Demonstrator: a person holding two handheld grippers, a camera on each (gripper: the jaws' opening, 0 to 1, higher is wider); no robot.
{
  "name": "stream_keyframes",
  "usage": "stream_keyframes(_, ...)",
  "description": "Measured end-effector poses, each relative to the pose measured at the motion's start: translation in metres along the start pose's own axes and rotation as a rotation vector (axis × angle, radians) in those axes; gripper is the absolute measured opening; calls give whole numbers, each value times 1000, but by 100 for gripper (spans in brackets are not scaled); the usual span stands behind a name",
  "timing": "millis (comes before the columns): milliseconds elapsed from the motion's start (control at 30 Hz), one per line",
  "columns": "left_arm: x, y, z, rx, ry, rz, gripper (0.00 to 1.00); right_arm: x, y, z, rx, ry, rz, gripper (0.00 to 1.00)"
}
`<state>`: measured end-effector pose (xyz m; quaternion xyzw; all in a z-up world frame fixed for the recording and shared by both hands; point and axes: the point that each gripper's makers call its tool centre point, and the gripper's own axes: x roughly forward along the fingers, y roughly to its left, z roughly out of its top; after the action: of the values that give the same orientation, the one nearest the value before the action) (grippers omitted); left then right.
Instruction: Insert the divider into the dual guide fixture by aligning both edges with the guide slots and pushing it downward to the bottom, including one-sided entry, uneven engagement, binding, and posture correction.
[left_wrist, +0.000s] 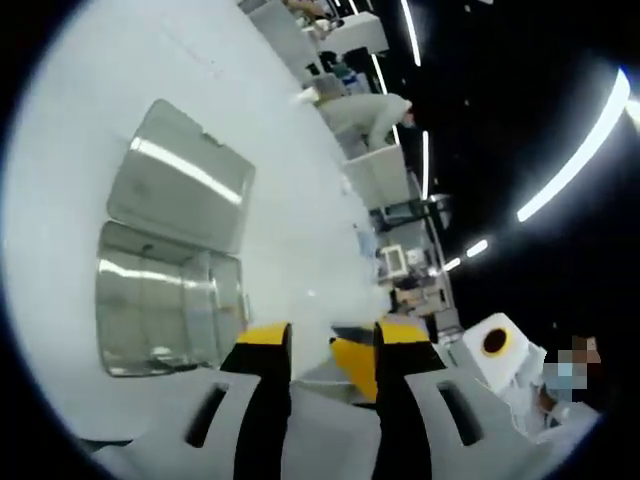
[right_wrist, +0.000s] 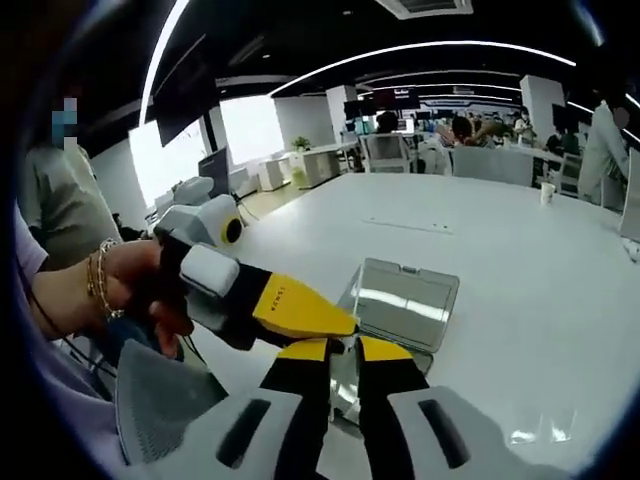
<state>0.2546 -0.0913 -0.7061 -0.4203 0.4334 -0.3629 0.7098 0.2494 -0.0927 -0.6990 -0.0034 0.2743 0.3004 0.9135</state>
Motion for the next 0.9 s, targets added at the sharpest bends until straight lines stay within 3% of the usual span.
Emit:
stream_keyframes(567,0,1,3,4,-2,1,30,2,-1,1,39,9,-23,0)
stream_keyframes(900,-8,-3,9,35,-15,-32,30,3,5,10,24,-4,-29,0)
